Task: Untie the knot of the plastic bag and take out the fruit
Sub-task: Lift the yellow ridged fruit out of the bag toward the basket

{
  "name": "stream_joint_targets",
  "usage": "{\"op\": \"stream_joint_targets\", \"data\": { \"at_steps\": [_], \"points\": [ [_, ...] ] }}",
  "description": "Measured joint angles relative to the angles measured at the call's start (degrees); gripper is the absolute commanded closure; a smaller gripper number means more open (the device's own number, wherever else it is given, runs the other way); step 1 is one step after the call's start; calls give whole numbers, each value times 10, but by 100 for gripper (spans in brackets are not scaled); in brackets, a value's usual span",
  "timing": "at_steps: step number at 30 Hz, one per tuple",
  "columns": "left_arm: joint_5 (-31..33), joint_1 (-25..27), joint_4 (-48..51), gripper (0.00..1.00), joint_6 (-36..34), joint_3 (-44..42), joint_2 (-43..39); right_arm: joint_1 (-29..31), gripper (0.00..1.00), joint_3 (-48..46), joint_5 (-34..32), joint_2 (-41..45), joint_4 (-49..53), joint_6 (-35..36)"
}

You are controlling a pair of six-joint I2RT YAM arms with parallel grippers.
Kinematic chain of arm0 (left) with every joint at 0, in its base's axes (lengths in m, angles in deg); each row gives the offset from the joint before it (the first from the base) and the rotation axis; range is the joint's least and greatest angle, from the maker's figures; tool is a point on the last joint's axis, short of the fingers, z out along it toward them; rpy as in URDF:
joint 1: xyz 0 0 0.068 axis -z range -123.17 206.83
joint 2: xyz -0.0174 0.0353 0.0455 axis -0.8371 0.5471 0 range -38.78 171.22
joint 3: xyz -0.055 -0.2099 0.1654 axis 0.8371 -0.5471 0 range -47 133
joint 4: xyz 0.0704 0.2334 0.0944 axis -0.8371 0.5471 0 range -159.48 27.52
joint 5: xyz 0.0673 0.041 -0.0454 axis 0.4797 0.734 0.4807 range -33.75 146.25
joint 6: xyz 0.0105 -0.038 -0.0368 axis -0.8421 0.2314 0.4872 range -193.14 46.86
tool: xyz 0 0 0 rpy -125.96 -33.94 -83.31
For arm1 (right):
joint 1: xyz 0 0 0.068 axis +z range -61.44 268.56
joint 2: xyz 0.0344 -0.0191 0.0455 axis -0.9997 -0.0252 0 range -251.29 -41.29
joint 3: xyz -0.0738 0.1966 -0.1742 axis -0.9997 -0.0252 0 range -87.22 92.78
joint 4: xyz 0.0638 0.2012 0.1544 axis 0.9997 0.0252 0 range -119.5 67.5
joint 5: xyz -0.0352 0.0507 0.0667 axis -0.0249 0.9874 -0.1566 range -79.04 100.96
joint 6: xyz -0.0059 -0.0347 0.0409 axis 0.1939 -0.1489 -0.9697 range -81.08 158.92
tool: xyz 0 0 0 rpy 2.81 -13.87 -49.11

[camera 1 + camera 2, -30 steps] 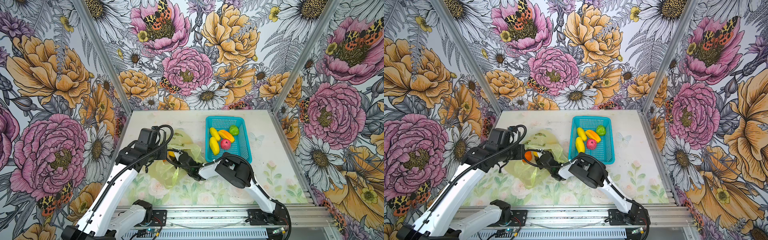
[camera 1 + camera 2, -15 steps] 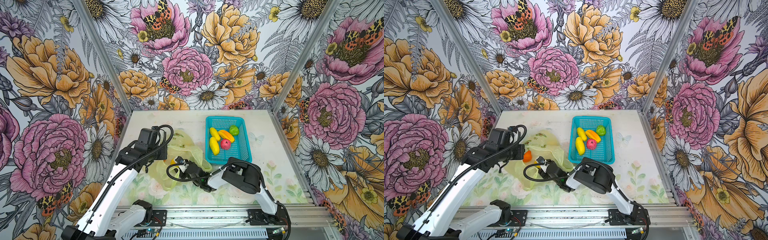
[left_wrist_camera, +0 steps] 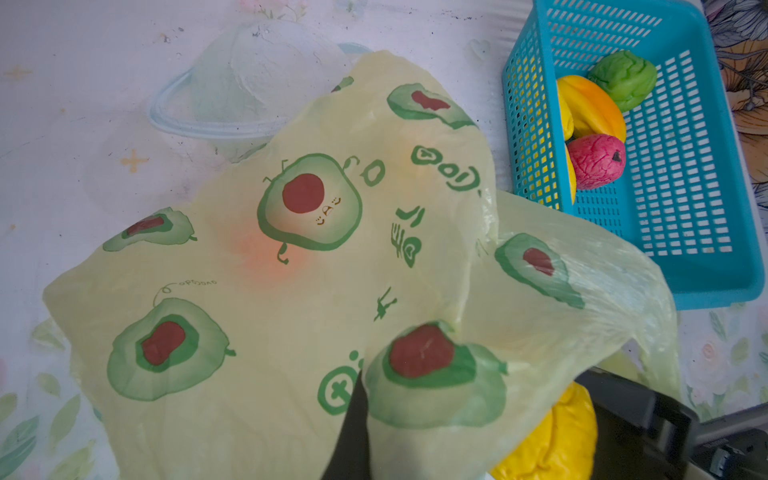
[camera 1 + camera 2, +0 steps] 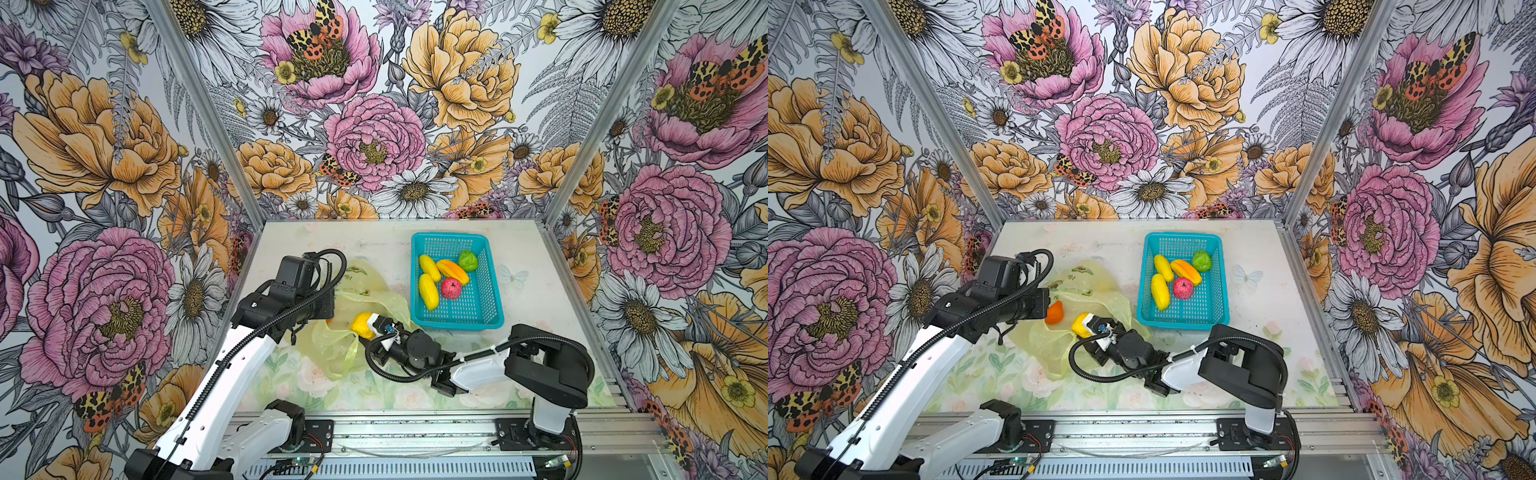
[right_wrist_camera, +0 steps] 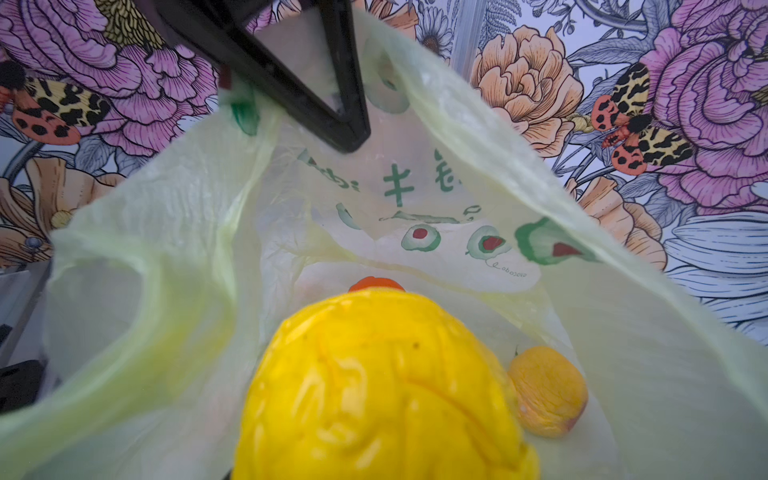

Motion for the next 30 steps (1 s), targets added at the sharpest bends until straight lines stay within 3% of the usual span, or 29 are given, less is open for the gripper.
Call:
{"op": "stream_joint_targets", "data": {
  "at_steps": [12,17,24,30],
  "points": [
    [0,-2,0,100,0,0,2,18,90,-136,-1,273,6,10],
    [0,-2,0,100,0,0,2,5,95,-189,-62,370,18,21],
    [0,-2,0,100,0,0,2,-129,94,-222,-124,446,59,-24],
    [0,-2,0,100,0,0,2,-257,99,-195,-126,362,126,-100]
  ]
}}
